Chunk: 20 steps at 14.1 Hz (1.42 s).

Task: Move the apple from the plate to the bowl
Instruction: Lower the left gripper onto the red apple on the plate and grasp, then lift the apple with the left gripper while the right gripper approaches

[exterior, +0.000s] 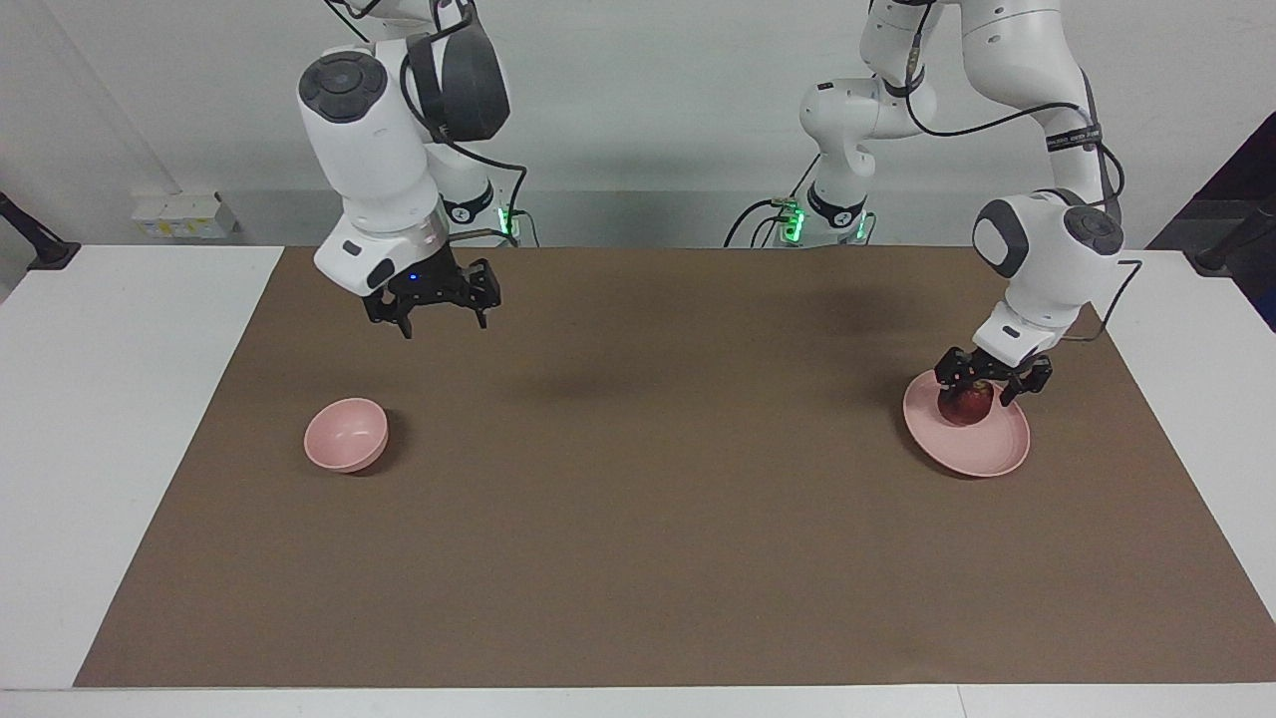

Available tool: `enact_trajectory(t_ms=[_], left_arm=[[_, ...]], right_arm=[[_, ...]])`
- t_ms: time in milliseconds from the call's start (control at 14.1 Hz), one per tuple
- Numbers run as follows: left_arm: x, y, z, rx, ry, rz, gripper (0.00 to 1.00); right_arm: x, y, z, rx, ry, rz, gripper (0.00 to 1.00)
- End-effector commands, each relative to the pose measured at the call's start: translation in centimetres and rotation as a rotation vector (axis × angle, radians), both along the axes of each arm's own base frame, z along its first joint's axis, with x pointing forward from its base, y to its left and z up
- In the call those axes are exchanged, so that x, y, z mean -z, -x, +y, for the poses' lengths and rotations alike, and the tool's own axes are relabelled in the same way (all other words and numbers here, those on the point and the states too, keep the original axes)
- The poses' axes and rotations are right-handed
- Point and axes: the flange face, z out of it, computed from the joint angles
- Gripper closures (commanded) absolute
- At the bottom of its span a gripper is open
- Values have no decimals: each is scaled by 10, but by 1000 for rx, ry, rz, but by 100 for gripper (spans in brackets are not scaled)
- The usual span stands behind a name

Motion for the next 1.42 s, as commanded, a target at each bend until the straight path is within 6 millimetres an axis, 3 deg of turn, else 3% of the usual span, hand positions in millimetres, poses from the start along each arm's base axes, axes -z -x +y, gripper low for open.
enact_trajectory(t_ms=[0,71,142,284,498,711,924,1067,1351], left_arm=[[8,5,6,-5,23,-11,18],[8,4,4,0,23,-13,55],[7,4,4,8,22,-13,77],[6,1,5,32,19,-17,100],[-5,-6,6,40,18,-31,100],[-39,-12,-2,47,22,-69,100],[-68,-5,-16,47,57,-49,100],[-88,-5,-40,44,144,-20,100],[-94,-2,-79,28,297,6,100]], right_arm=[[42,-7,43,56,8,-16,0],[59,-9,54,60,6,-31,0],[78,-9,59,59,7,-30,0],[99,-8,58,57,5,-49,0],[106,-7,57,57,3,-53,0],[107,-8,52,118,-27,-34,0],[109,-5,52,246,-135,40,0],[109,-5,51,403,-202,92,0],[114,-1,64,701,-289,222,0]])
